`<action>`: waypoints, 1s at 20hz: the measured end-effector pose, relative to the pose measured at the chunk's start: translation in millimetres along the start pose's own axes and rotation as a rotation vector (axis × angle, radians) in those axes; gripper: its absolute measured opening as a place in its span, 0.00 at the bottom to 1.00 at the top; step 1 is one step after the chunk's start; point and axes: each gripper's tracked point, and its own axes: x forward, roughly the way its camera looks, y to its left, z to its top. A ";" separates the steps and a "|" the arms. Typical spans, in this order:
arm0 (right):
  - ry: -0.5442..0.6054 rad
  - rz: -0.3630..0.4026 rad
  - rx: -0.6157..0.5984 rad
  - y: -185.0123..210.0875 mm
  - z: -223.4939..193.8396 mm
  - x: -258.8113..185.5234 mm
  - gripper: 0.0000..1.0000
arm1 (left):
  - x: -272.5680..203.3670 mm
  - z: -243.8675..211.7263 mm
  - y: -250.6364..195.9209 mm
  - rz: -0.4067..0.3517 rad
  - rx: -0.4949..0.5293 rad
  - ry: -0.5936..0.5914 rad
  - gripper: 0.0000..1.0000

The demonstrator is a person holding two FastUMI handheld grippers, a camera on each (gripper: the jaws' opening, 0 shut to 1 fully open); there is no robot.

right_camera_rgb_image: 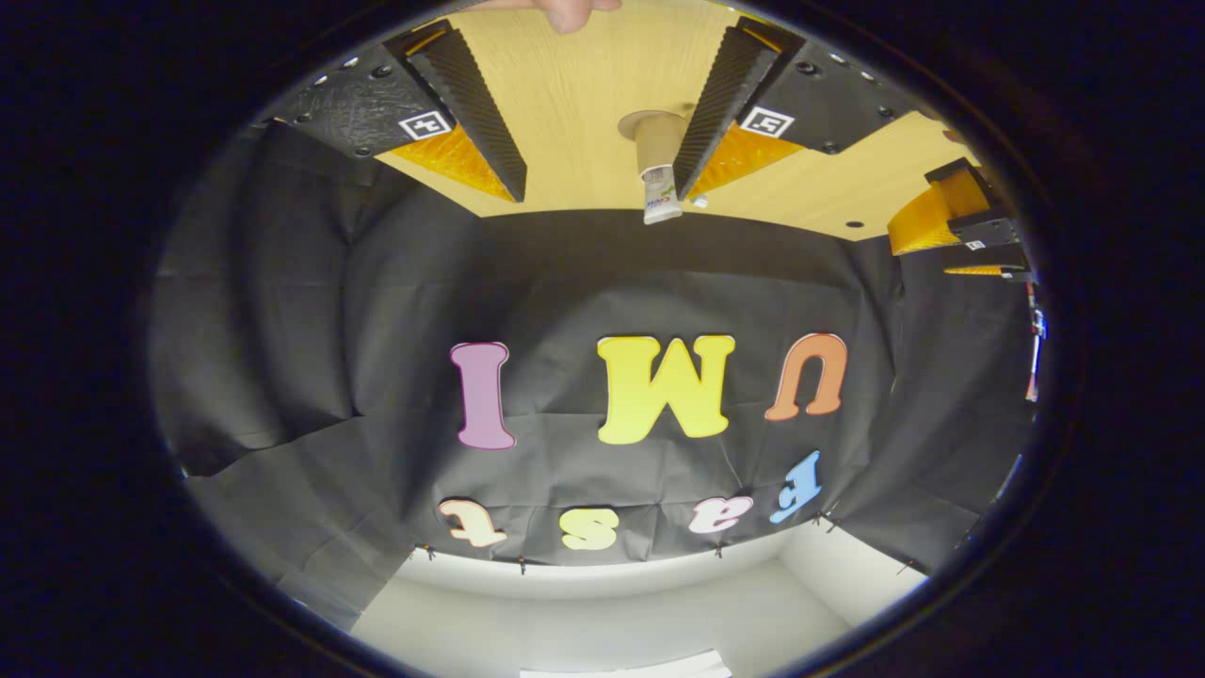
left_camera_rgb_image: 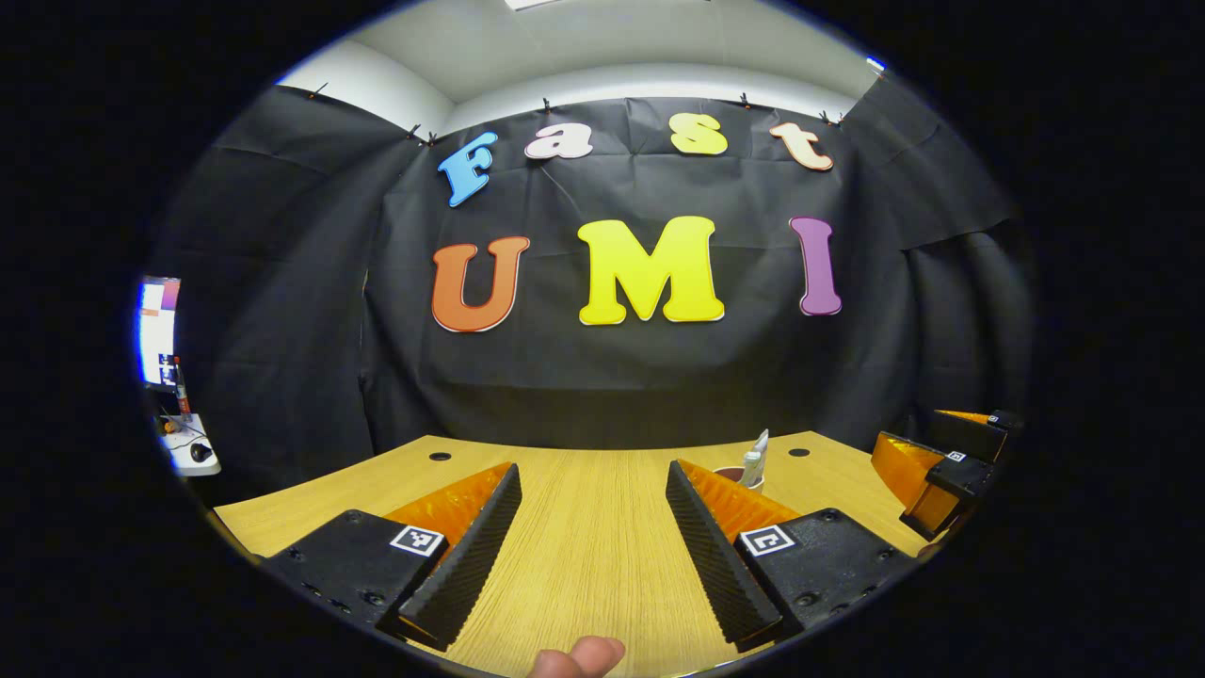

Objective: Put the toothbrush and toothpaste on the desktop into the cup, then pick up the cup and place it on the coaster on the desktop.

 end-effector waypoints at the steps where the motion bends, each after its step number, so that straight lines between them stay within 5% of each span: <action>1: -0.001 -0.002 -0.002 -0.1 0.9 -0.6 0.95 | 1.8 0.1 -1.8 -0.007 -0.003 -0.001 0.98; 20: -0.011 0.011 -0.016 10.9 14.1 -5.7 0.97 | -3.9 -13.1 -8.6 -0.005 -0.012 -0.040 0.98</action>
